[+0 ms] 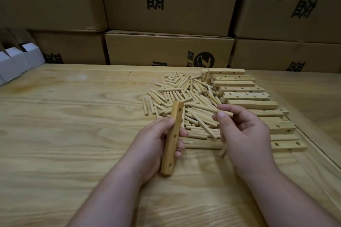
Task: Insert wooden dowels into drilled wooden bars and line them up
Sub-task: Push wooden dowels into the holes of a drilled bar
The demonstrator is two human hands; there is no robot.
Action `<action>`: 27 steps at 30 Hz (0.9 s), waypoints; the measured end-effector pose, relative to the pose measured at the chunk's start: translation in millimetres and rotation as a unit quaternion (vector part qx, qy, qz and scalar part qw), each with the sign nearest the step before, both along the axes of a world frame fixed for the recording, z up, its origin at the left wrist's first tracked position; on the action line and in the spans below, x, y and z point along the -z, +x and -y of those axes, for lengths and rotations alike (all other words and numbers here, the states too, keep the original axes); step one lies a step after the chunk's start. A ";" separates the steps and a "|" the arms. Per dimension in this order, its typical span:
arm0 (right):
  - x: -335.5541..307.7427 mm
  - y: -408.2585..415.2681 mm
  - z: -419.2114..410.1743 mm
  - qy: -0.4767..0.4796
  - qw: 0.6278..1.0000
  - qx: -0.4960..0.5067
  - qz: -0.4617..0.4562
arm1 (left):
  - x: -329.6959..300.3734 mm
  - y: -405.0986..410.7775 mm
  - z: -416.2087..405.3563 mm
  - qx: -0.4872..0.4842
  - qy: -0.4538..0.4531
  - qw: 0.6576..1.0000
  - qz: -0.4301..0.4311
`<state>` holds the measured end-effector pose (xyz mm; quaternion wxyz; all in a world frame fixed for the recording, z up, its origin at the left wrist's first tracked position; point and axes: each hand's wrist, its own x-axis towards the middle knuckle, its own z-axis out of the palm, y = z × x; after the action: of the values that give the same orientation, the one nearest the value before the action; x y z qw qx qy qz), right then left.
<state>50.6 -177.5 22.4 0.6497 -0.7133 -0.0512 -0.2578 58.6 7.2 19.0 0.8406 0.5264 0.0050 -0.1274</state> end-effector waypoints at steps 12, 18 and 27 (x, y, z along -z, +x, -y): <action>15.6 -1.2 -8.2 -0.032 0.998 -0.022 0.058 | 0.4 1.6 -2.1 -0.017 0.007 1.000 -0.001; 14.2 -1.4 -10.0 -0.031 0.997 -0.037 0.060 | -0.3 0.3 -0.6 -0.021 0.019 1.000 0.007; 15.4 -3.6 -11.1 -0.067 0.995 -0.044 0.061 | 2.7 1.0 1.1 -0.026 0.025 0.999 0.012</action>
<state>47.0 -166.3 7.0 0.6070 -0.7350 -0.1397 -0.2680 59.6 6.1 16.3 0.8300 0.5487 0.0119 -0.0995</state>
